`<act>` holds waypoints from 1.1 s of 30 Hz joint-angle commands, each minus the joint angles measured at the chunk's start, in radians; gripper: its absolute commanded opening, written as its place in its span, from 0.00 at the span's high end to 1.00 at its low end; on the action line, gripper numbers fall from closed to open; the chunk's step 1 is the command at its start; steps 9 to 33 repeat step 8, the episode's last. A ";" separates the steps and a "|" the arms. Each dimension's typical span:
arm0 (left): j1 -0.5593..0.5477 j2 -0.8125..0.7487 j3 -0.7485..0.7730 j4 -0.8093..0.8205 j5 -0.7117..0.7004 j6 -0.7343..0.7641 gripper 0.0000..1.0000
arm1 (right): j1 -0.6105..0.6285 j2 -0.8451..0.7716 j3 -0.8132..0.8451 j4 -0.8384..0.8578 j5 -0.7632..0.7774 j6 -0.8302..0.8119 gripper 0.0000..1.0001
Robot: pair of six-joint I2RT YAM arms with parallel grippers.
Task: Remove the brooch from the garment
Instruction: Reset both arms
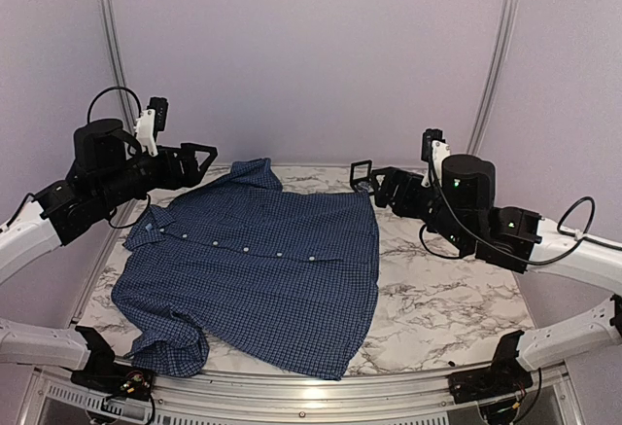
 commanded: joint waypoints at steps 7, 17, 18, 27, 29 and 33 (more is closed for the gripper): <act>-0.003 -0.003 0.015 -0.009 -0.005 0.002 0.01 | -0.006 -0.017 0.013 -0.006 0.008 0.009 0.02; -0.003 -0.003 0.014 -0.009 -0.004 0.000 0.01 | -0.006 -0.018 0.012 -0.005 0.008 0.008 0.02; -0.003 -0.003 0.014 -0.009 -0.004 0.000 0.01 | -0.006 -0.018 0.012 -0.005 0.008 0.008 0.02; -0.003 -0.003 0.014 -0.009 -0.004 0.000 0.01 | -0.006 -0.018 0.012 -0.005 0.008 0.008 0.02; -0.003 -0.003 0.014 -0.009 -0.004 0.000 0.01 | -0.006 -0.018 0.012 -0.005 0.008 0.008 0.02; -0.003 -0.003 0.014 -0.009 -0.004 0.000 0.01 | -0.006 -0.018 0.012 -0.005 0.008 0.008 0.02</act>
